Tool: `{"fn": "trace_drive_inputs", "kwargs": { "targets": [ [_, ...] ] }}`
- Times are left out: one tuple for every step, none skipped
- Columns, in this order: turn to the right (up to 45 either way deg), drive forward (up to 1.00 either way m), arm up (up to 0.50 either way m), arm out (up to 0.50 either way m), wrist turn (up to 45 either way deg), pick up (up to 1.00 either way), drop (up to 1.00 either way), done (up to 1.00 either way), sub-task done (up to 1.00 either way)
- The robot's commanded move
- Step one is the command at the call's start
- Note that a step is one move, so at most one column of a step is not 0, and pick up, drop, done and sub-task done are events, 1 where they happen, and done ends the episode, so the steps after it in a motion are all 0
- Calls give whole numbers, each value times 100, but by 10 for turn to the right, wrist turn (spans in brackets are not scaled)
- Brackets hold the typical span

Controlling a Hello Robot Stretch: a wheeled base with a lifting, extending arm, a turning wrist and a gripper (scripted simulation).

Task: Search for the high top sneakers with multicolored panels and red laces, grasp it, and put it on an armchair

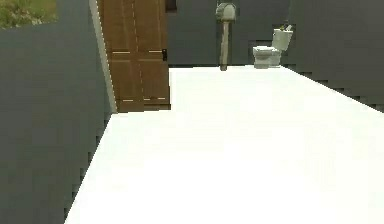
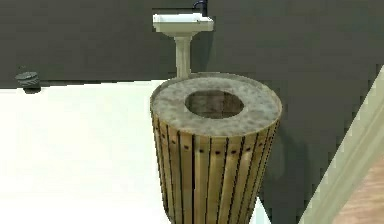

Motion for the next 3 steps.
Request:
{"fn": "trace_drive_inputs", "kwargs": {
  "targets": [
    [0,100,0,0,0,0,0,0,0],
    [0,100,0,0,0,0,0,0,0],
    [30,0,0,0,0,0,0,0,0]
  ]
}}
